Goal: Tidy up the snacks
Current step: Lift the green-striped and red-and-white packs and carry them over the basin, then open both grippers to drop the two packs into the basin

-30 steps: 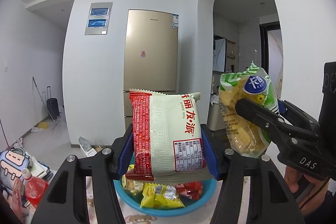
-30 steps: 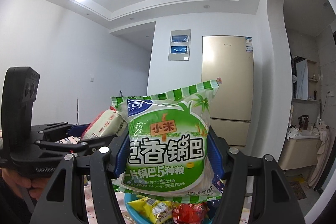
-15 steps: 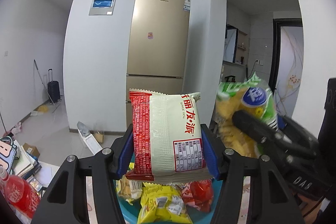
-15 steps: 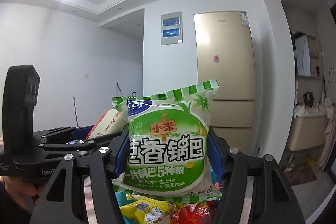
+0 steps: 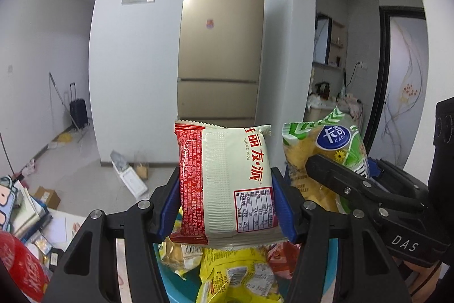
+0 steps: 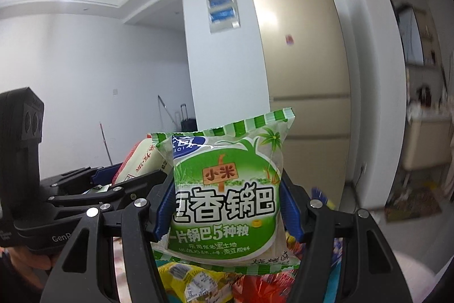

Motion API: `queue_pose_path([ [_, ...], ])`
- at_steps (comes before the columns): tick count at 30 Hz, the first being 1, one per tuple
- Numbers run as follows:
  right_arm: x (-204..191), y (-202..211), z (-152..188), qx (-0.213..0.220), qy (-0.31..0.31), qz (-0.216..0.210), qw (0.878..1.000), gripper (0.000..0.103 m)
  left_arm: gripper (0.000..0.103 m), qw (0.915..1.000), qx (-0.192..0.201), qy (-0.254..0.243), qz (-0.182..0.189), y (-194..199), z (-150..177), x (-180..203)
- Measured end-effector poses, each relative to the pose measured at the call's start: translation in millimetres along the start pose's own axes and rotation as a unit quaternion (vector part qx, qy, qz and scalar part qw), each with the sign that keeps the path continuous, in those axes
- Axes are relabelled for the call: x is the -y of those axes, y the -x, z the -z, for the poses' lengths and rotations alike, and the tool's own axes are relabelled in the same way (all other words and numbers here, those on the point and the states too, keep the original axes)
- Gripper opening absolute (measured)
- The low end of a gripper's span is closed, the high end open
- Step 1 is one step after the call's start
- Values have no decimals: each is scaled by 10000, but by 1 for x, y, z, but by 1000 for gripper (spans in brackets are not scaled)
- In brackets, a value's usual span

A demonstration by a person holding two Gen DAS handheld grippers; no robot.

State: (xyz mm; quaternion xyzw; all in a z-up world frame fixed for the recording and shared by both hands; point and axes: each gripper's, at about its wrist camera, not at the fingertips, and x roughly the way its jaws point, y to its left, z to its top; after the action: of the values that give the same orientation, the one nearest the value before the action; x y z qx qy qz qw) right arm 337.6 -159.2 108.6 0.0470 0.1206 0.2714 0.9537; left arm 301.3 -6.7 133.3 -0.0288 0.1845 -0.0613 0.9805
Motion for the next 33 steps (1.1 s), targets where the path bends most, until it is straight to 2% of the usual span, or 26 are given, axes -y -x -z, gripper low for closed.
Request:
queue_pose_path([
  [10, 23, -45, 28, -863, -568, -172, 9945, 62, 61, 9966, -762, 263, -157, -57, 23, -14],
  [16, 30, -57, 37, -1093, -740, -276, 9909, 63, 61, 9928, -1109, 456, -65, -82, 32, -18],
  [24, 33, -63, 47, -1190, -757, -159, 9899, 64, 61, 9902, -1296, 516, -70, -90, 43, -21],
  [25, 33, -63, 46, -1189, -722, -88, 9902, 66, 61, 9899, -1310, 530, -67, -92, 43, -22],
  [26, 32, -62, 46, -1165, -694, -54, 9908, 74, 61, 9898, -1323, 528, -85, -92, 42, -21],
  [27, 32, -60, 45, -1116, -691, -47, 9913, 89, 61, 9898, -1327, 500, -109, -92, 43, -21],
  [29, 30, -53, 42, -976, -714, -56, 9926, 99, 61, 9903, -1315, 431, -106, -91, 45, -21],
  [33, 23, -48, 36, -832, -504, 51, 9952, 99, 61, 9918, -1249, 268, -48, -87, 44, -12],
])
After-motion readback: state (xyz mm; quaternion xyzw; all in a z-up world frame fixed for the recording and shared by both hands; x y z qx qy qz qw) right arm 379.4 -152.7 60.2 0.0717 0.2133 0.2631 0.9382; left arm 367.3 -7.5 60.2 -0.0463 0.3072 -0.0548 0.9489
